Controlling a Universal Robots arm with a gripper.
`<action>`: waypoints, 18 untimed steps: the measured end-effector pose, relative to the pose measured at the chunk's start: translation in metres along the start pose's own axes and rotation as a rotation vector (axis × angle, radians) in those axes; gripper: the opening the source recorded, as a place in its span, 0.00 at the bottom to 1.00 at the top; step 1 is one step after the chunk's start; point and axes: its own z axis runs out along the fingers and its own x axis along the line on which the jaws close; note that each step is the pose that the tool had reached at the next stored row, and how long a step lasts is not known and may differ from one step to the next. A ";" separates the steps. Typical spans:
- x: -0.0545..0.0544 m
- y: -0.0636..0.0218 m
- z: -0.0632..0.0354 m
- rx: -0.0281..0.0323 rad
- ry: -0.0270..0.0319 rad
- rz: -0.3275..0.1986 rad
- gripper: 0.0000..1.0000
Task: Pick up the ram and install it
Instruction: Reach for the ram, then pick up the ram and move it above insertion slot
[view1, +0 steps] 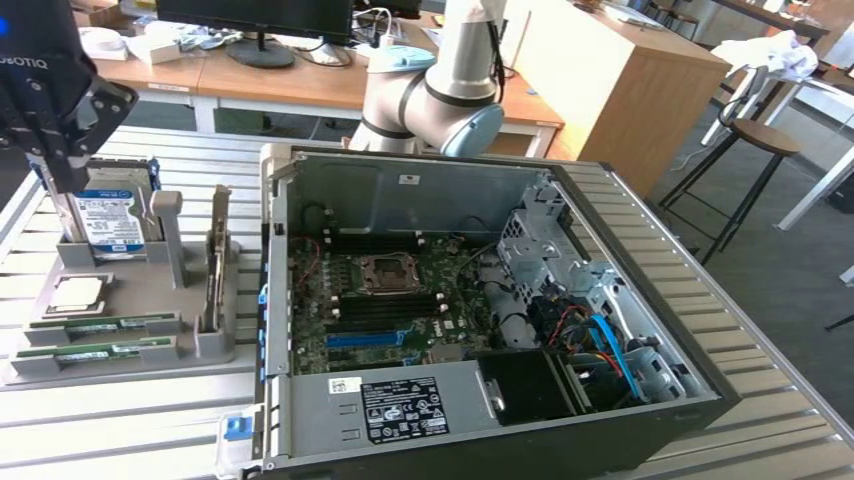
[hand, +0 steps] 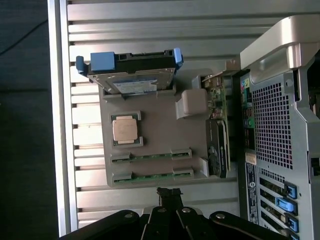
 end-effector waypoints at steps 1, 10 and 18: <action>0.000 -0.0010 0.0000 0.0006 0.0000 0.000 0.10; 0.000 -0.0024 -0.0001 0.0015 -0.0002 0.000 0.10; 0.000 -0.0023 0.0000 0.0014 0.0000 -0.005 0.10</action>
